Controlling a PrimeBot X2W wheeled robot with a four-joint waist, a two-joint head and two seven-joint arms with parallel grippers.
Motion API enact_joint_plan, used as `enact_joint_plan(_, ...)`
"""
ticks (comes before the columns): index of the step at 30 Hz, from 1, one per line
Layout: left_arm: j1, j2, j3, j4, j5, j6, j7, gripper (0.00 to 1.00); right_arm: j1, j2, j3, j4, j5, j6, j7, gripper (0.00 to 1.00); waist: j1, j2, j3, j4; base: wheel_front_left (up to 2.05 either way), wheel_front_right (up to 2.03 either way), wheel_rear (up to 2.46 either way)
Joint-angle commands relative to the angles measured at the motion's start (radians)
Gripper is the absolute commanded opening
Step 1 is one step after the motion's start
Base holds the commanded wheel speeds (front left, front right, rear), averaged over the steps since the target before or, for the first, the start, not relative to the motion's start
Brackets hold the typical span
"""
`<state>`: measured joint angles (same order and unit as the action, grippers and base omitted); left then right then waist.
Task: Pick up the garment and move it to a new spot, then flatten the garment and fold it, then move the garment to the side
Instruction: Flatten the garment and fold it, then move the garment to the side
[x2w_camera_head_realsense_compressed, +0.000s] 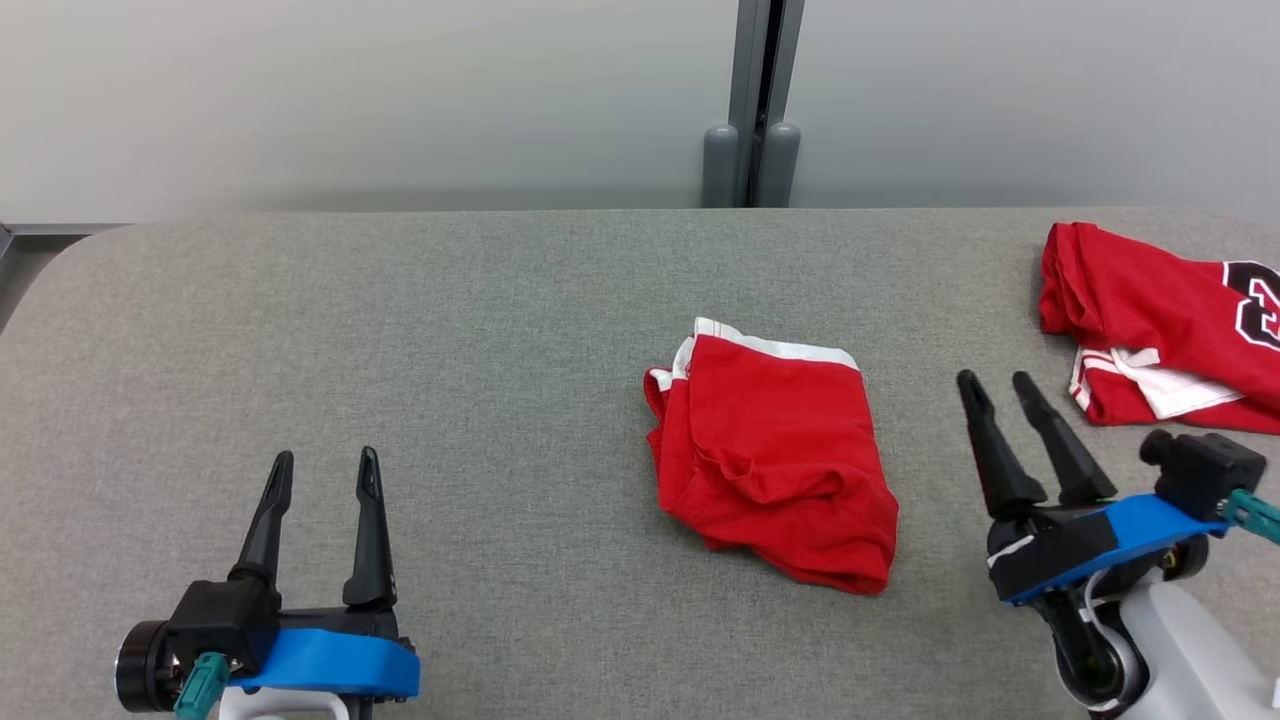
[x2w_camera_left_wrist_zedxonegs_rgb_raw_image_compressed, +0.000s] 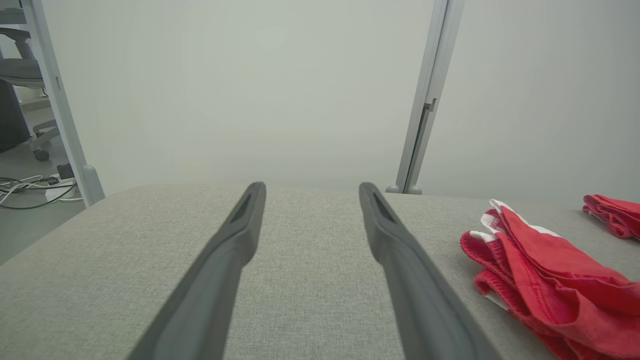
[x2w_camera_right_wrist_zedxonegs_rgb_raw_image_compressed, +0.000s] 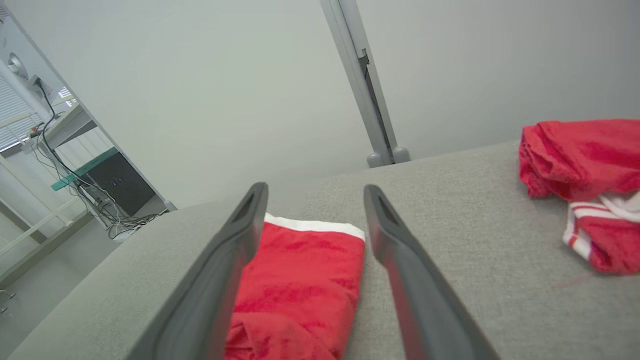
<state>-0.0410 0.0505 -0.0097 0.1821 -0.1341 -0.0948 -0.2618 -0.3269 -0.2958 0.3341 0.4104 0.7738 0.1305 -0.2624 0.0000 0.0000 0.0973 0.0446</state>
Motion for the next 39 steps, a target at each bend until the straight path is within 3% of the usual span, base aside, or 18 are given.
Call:
enact_joint_plan(1,0.008,0.0,0.006,-0.001,0.005,-0.004,-0.004,1.0,0.029,0.007,-0.042,-0.013,-0.027,0.001,-0.003,1.0,0.0,0.0,-0.004,-0.004,0.0,0.0,0.0)
enact_joint_plan(8,0.021,0.0,0.019,0.0,0.014,-0.005,-0.004,1.0,0.116,0.069,-0.221,-0.092,-0.149,0.001,-0.003,1.0,0.0,0.0,-0.024,-0.031,0.0,0.0,0.0)
enact_joint_plan(15,0.045,0.0,0.022,0.002,0.022,0.003,-0.004,1.0,0.205,0.121,-0.293,-0.169,-0.304,0.001,-0.003,1.0,0.0,0.0,-0.054,-0.065,0.0,0.0,0.0)
enact_joint_plan(27,0.073,0.0,0.035,0.034,0.072,0.033,-0.004,1.0,0.308,0.176,-0.326,-0.219,-0.44,0.001,-0.003,1.0,0.0,0.0,-0.093,-0.086,0.0,0.0,0.0)
enact_joint_plan(39,0.082,0.003,0.038,0.063,0.101,0.044,-0.004,1.0,0.337,0.21,-0.268,-0.189,-0.529,0.001,-0.003,1.0,0.0,0.0,-0.113,-0.066,0.0,0.0,0.0)
